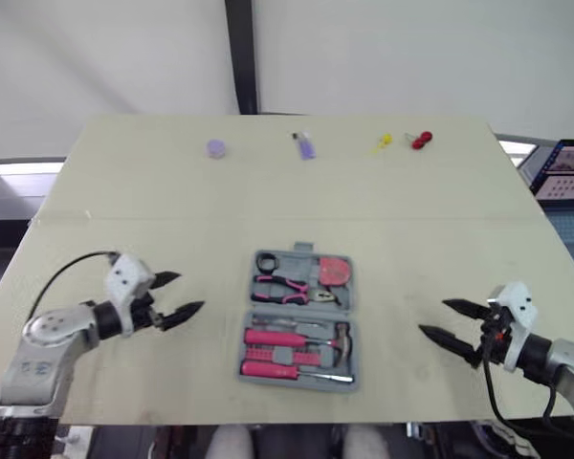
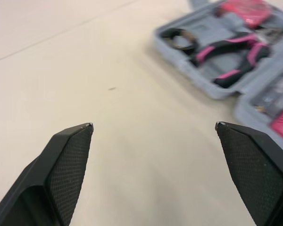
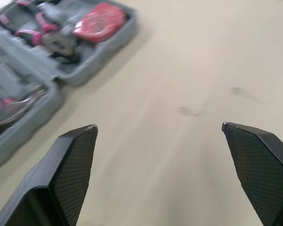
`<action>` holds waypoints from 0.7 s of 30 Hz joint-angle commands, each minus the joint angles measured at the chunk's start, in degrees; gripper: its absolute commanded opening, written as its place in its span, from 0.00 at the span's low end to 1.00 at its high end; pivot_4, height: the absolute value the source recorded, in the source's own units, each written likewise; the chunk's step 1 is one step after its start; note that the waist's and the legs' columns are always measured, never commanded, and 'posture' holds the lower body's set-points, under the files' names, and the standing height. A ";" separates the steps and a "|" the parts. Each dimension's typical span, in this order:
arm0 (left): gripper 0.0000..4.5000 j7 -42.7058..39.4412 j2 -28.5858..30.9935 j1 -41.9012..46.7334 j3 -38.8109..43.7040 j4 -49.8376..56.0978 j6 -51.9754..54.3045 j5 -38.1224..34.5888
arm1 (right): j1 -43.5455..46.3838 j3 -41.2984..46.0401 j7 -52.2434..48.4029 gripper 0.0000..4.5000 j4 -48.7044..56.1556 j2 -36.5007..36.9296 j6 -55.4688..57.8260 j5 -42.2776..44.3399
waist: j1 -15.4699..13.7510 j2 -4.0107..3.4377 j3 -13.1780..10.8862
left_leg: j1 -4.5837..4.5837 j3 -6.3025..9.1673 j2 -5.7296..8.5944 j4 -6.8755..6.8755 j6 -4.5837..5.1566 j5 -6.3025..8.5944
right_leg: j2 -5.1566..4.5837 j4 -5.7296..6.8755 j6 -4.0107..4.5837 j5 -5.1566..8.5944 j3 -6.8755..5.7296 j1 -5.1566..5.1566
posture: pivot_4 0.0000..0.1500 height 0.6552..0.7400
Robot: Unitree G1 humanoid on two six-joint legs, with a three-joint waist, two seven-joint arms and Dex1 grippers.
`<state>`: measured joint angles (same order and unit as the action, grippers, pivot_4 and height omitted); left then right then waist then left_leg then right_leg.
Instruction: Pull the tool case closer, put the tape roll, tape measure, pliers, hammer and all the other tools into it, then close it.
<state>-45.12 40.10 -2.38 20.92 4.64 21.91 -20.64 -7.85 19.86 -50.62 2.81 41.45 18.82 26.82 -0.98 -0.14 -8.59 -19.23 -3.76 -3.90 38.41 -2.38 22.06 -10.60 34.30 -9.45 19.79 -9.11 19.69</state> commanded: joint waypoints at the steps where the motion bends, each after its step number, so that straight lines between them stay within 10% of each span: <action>1: 0.99 3.59 -0.39 -3.34 6.98 -1.90 -3.06 0.20 | 2.01 3.67 3.02 1.00 -5.07 -1.60 -5.09 -1.37 | 0.11 -0.03 -0.02 | 0.00 -0.01 0.00 -0.02 -0.01 0.00 | 0.00 0.00 0.00 0.00 0.00 0.01 | 1.00 1.00; 21: 0.99 2.32 -0.19 -0.81 1.73 -8.65 -9.41 2.80 | 5.18 0.58 2.04 1.00 -8.49 -3.54 -7.45 -2.26 | 0.00 -0.07 -0.03 | 0.02 -0.09 0.00 -0.10 -0.03 -0.01 | -0.01 -0.05 0.00 0.00 0.01 0.01 | 1.00 1.00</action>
<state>-41.91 39.42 -3.87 23.86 -5.61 13.02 -18.09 -3.12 20.79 -48.19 -8.95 38.39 10.47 23.16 -0.99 -0.21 -8.63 -19.20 -3.85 -3.90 38.30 -2.41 22.04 -10.60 34.26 -9.45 19.79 -9.09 19.71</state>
